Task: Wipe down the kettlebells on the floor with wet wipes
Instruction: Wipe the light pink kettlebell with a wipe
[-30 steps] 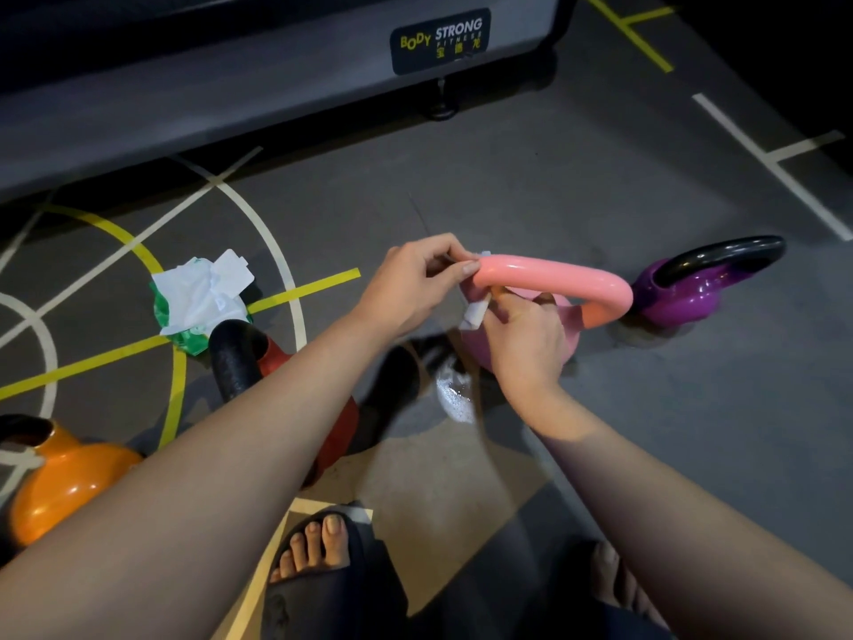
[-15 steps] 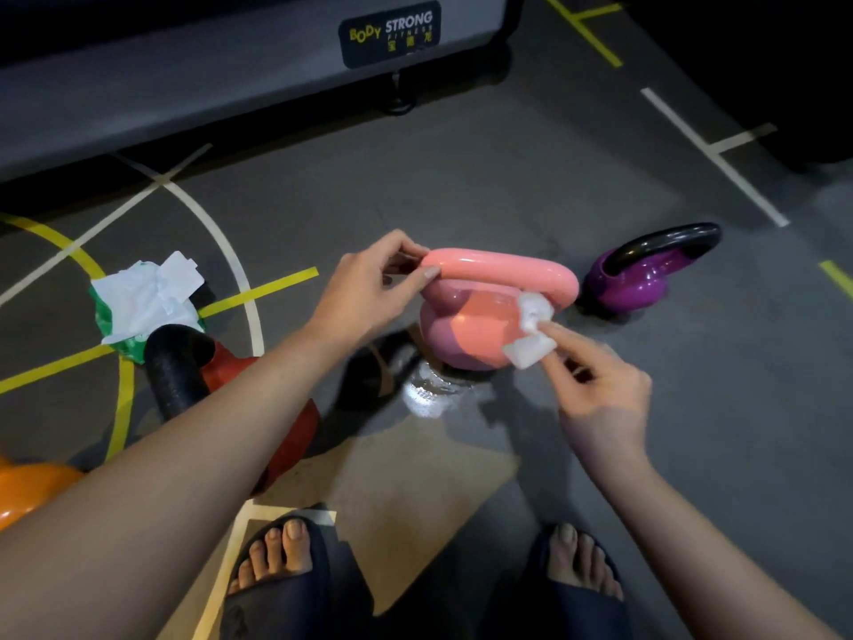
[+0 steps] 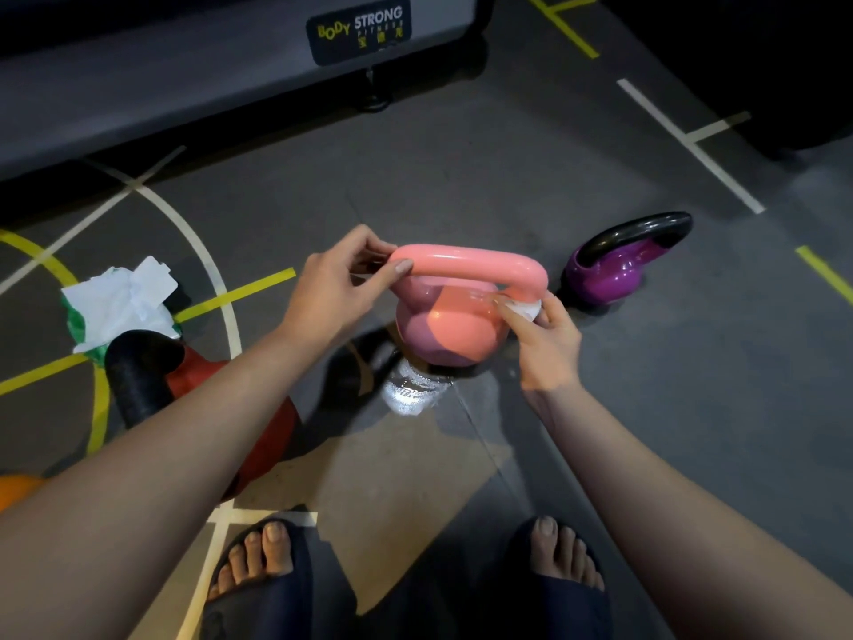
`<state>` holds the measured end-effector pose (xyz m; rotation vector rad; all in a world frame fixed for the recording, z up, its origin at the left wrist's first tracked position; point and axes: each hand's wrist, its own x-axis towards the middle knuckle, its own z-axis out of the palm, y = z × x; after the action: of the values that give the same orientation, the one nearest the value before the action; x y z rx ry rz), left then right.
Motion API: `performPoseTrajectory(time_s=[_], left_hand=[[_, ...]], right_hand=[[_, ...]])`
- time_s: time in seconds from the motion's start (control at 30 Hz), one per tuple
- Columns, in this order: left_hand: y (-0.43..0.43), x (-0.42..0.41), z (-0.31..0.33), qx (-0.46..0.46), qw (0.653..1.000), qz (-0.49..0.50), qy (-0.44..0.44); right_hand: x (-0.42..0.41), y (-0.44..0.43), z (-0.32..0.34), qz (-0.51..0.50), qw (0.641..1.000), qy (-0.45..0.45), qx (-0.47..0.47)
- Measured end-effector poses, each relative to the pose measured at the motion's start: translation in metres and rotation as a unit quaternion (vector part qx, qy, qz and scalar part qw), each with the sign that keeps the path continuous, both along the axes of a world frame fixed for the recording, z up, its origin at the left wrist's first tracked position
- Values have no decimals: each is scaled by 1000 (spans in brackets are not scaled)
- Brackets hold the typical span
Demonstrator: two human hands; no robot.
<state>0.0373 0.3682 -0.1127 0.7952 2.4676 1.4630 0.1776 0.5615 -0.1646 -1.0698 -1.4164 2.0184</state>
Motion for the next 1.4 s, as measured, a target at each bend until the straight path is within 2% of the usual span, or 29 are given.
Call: performPoseTrajectory(time_s=[0.1,0.2,0.47,0.6,0.73,0.8,0.87,0.93,1.03,1.13,1.23,1.3,1.4], left_hand=[[0,-1,0,1,1000,-5,-8],[-1,-5,1,2,1000,-15,-20],[-1,-4,-4,17,1000,-14,-21],[0,-5,-2,8,1000,-13,-14],[0,-5,0,-2,1000,-17,-4],[-1,-5,2,-6,1000,-20,-3],[-1,-4,3,-12,1000,-20,-3],[-1,-4,3,-14,1000,-18,-4],[-2,-5,3,-13,1000,-17,-7],[-2,-4,2,-4,1000,-19,-17],[-1,-4,1,6,1000,-15,-26],[-1,-5,-1,13,999,-10,-39],[-2,-7,-2,19,998,-12,-52]], right_hand=[[-14,4,3,21,999,-24,18],[-24,12,4,47,995,-50,77],[-11,21,24,80,968,-16,238],[6,32,34,187,922,-80,329],[22,49,43,321,901,-46,288],[20,57,44,321,880,-36,349],[15,58,45,280,877,-29,390],[6,55,45,252,880,-38,401],[-10,47,48,269,875,-34,400],[-21,45,53,306,833,-62,456],[-30,45,60,346,770,-91,529],[-38,41,67,372,714,-124,580],[-55,23,79,397,606,-210,657]])
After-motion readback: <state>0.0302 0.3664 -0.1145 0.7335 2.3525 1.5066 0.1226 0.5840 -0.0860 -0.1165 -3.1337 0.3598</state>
